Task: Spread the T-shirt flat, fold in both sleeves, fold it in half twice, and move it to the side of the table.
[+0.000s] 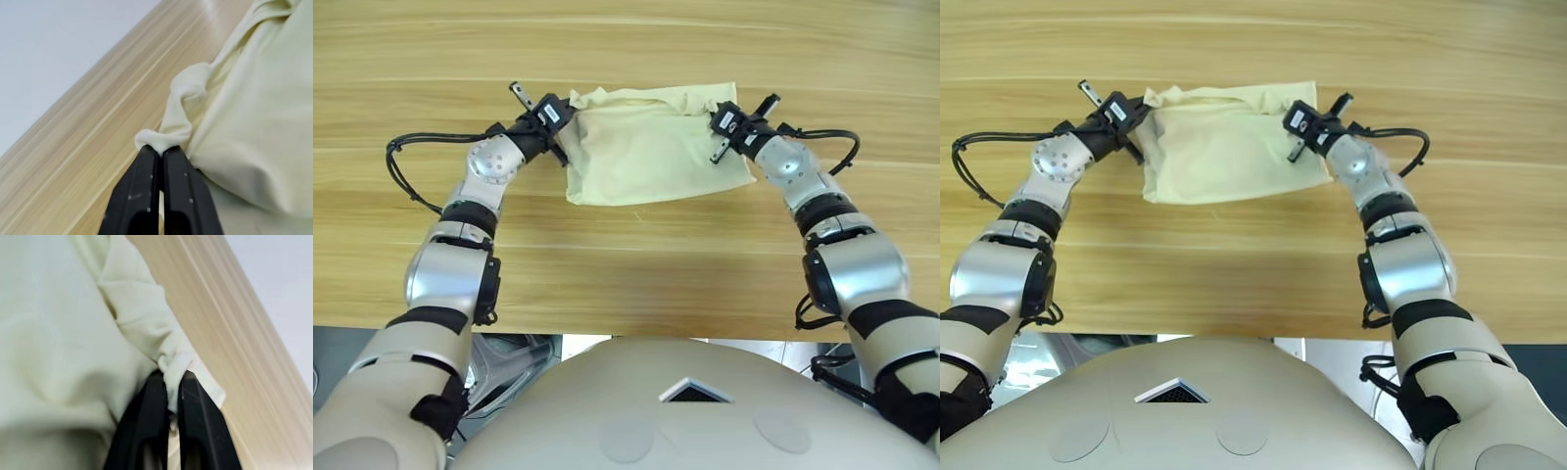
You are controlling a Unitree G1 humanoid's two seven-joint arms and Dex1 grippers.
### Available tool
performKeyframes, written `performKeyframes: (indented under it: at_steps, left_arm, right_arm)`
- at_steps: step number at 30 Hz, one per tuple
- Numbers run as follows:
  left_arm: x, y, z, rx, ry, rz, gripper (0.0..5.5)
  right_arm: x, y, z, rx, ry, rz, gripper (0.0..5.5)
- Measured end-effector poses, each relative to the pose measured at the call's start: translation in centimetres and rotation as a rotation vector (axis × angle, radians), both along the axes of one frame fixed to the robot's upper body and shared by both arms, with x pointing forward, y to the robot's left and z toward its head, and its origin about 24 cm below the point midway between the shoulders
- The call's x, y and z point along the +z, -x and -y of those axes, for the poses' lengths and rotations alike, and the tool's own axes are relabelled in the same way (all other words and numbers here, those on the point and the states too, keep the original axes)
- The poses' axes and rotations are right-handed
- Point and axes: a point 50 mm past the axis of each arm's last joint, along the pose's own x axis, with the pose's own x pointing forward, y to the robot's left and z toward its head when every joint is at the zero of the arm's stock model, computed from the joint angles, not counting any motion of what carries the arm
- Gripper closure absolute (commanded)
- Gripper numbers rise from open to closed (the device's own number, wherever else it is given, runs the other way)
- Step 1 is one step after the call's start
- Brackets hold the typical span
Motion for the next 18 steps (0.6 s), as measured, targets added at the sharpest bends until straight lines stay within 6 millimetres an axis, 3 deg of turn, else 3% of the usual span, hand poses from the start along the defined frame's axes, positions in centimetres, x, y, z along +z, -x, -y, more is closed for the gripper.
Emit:
performKeyframes:
  at_steps: [3,4,9,14,18]
  left_arm:
    - [-0.8,0.1,-0.4,0.047,-0.014,-0.067,4.87]
    - [-1.0,0.1,-0.5,0.064,-0.004,-0.089,4.7]
    - [-0.2,-0.9,-0.9,0.14,0.083,-0.124,3.96]
    - [1.6,-2.3,-1.6,0.273,0.311,-0.107,3.17]
    - [4.1,-4.1,-2.1,0.42,0.661,-0.082,2.5]
  right_arm:
    - [-0.1,0.0,-0.1,-0.034,-0.048,-0.013,5.45]
    - [-0.2,0.0,-0.2,-0.048,-0.07,-0.019,5.07]
    - [0.6,-0.4,0.6,-0.15,-0.246,-0.008,4.29]
    - [0.9,-0.7,0.2,-0.2,-0.45,-0.038,3.4]
    - [1.6,-1.5,-0.1,-0.287,-0.593,-0.053,2.67]
